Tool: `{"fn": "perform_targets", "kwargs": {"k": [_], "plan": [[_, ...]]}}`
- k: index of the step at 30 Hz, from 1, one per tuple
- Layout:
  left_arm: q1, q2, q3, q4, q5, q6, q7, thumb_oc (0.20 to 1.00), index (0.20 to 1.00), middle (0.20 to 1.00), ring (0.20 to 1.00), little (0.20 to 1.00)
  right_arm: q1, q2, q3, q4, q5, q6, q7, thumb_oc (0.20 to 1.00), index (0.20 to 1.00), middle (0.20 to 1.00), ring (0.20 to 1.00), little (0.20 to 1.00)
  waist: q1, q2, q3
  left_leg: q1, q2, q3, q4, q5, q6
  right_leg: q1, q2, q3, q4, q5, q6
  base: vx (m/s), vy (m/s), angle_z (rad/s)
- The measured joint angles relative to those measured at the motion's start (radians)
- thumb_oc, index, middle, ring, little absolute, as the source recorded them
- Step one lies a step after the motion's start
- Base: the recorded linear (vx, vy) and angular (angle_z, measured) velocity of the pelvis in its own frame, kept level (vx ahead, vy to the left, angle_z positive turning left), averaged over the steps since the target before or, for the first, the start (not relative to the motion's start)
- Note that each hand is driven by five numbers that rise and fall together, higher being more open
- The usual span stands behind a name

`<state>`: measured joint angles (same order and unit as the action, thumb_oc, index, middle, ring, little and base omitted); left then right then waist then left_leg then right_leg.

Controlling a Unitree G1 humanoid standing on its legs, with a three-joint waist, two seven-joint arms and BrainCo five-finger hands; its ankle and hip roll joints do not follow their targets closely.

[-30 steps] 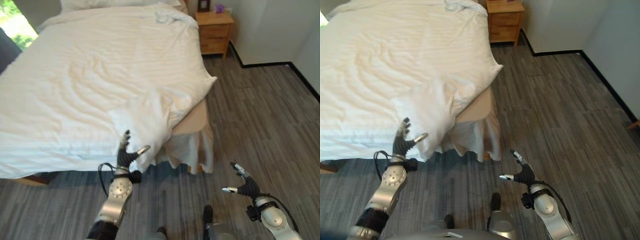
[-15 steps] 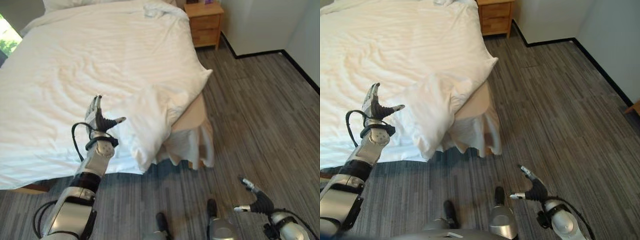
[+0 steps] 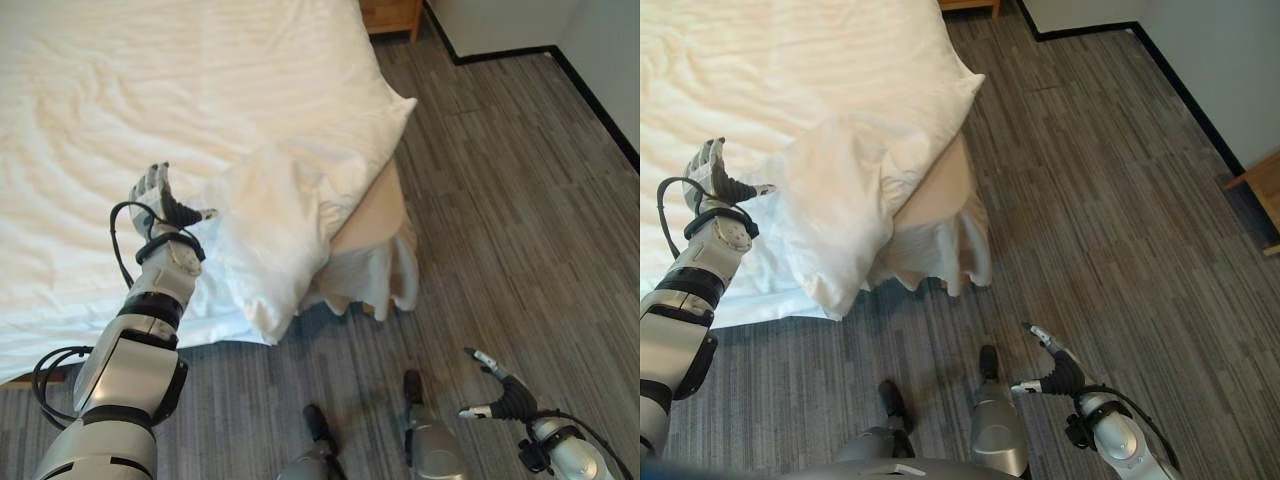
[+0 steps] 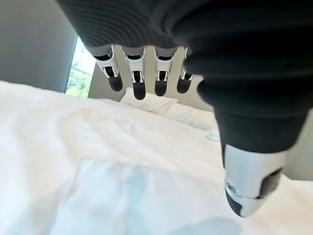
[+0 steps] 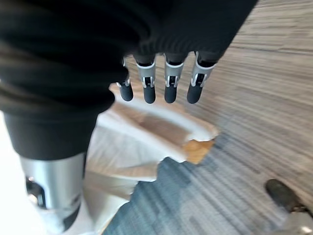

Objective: Making the bed.

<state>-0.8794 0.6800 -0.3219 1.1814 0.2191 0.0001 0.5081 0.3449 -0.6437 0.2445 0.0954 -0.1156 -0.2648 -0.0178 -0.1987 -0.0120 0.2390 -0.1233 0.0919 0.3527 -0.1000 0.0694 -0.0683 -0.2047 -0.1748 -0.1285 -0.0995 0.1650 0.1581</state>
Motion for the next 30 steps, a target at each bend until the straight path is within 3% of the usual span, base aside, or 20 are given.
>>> {"fn": "perform_targets", "kwargs": {"k": [1, 2, 3, 4, 12, 16, 20, 25, 27, 30], "plan": [[-0.002, 0.0, 0.013, 0.016, -0.017, -0.005, -0.01, 1.0, 1.0, 1.0, 1.0, 1.0, 0.0, 0.001, 0.0, 0.001, 0.0, 0.002, 0.0, 1.0, 1.0, 1.0, 1.0, 1.0, -0.002, 0.0, 0.0, -0.007, 0.0, 0.0, 0.0, 0.0, 0.0, -0.006, -0.001, 0.0, 0.0, 0.0, 0.0, -0.02, 0.001, -0.04], [-0.001, 0.001, 0.033, 0.04, -0.066, -0.005, -0.023, 0.944, 0.944, 0.944, 0.944, 0.944, 0.0, 0.002, 0.003, 0.004, 0.0, 0.004, 0.0, 1.0, 1.0, 1.0, 1.0, 1.0, -0.005, -0.001, 0.004, -0.021, 0.001, 0.002, 0.0, 0.003, 0.0, -0.022, -0.001, 0.002, 0.0, 0.001, -0.001, -0.04, 0.0, -0.04], [-0.003, 0.0, 0.059, 0.057, -0.095, -0.008, -0.034, 0.388, 0.388, 0.388, 0.388, 0.388, -0.005, 0.002, 0.008, 0.011, 0.0, 0.005, 0.0, 1.0, 1.0, 1.0, 1.0, 1.0, -0.007, -0.003, 0.008, -0.024, 0.002, 0.003, 0.0, 0.003, 0.001, -0.027, 0.0, 0.003, 0.0, 0.003, -0.002, -0.03, 0.002, -0.04], [-0.01, 0.0, 0.065, 0.076, -0.127, -0.005, -0.048, 0.2, 0.2, 0.2, 0.2, 0.2, -0.006, 0.003, 0.009, 0.017, 0.0, 0.006, 0.001, 1.0, 1.0, 1.0, 1.0, 1.0, -0.007, -0.004, 0.009, -0.032, 0.003, 0.004, 0.0, 0.005, 0.0, -0.034, 0.001, 0.003, 0.0, 0.004, -0.002, 0.0, 0.0, 0.0], [-0.052, -0.004, 0.076, 0.079, -0.219, -0.029, -0.092, 0.2, 0.2, 0.2, 0.2, 0.2, -0.046, 0.003, 0.011, 0.034, 0.001, 0.016, 0.003, 1.0, 1.0, 1.0, 1.0, 1.0, -0.002, -0.004, 0.075, -0.039, 0.002, 0.002, 0.006, 0.01, 0.001, -0.039, 0.002, 0.0, 0.0, 0.007, -0.002, -0.02, -0.013, 0.01], [-0.046, -0.049, 0.114, -0.039, -0.258, -0.045, -0.041, 0.2, 0.2, 0.2, 0.2, 0.2, -0.043, 0.003, 0.01, 0.025, 0.0, 0.016, 0.0, 1.0, 1.0, 1.0, 1.0, 1.0, 0.01, -0.005, 0.089, -0.042, 0.004, -0.002, 0.006, 0.01, 0.001, -0.04, 0.002, -0.003, 0.0, 0.007, -0.002, 0.0, -0.045, 0.02], [0.168, -0.16, 0.206, -0.491, -0.326, -0.125, 0.029, 0.2, 0.2, 0.2, 0.2, 0.2, -0.047, 0.026, 0.009, 0.029, -0.004, 0.017, -0.024, 1.0, 1.0, 1.0, 1.0, 1.0, 0.021, -0.002, 0.1, -0.018, 0.004, -0.008, 0.006, 0.01, 0.001, -0.008, 0.002, -0.011, 0.0, 0.003, 0.002, 0.02, -0.049, 0.05], [0.454, -0.339, 0.216, -0.875, -0.355, -0.19, 0.034, 0.2, 0.2, 0.2, 0.2, 0.2, -0.069, 0.056, 0.018, 0.04, -0.042, 0.037, -0.033, 1.0, 1.0, 1.0, 1.0, 1.0, 0.044, 0.002, 0.109, 0.042, 0.005, -0.015, 0.005, 0.003, -0.008, 0.055, -0.001, -0.015, 0.0, -0.012, 0.005, 0.05, -0.045, 0.05], [0.541, -0.396, 0.153, -0.942, -0.356, -0.218, 0.009, 0.2, 0.2, 0.2, 0.2, 0.2, -0.087, 0.069, 0.019, 0.065, -0.051, 0.044, -0.039, 1.0, 1.0, 1.0, 1.0, 1.0, 0.064, 0.015, 0.107, 0.064, 0.006, -0.033, 0.0, -0.005, -0.012, 0.086, -0.001, -0.026, 0.0, -0.025, 0.004, 0.07, -0.048, 0.14], [0.628, -0.406, 0.078, -1.005, -0.356, -0.229, -0.072, 0.2, 0.2, 0.2, 0.2, 0.2, -0.12, 0.077, 0.013, 0.077, -0.081, 0.05, -0.045, 1.0, 1.0, 1.0, 1.0, 1.0, 0.072, 0.033, 0.099, 0.075, 0.004, -0.036, 0.0, -0.009, -0.015, 0.097, -0.003, -0.025, -0.001, -0.033, 0.005, 0.05, -0.051, 0.05]]}}
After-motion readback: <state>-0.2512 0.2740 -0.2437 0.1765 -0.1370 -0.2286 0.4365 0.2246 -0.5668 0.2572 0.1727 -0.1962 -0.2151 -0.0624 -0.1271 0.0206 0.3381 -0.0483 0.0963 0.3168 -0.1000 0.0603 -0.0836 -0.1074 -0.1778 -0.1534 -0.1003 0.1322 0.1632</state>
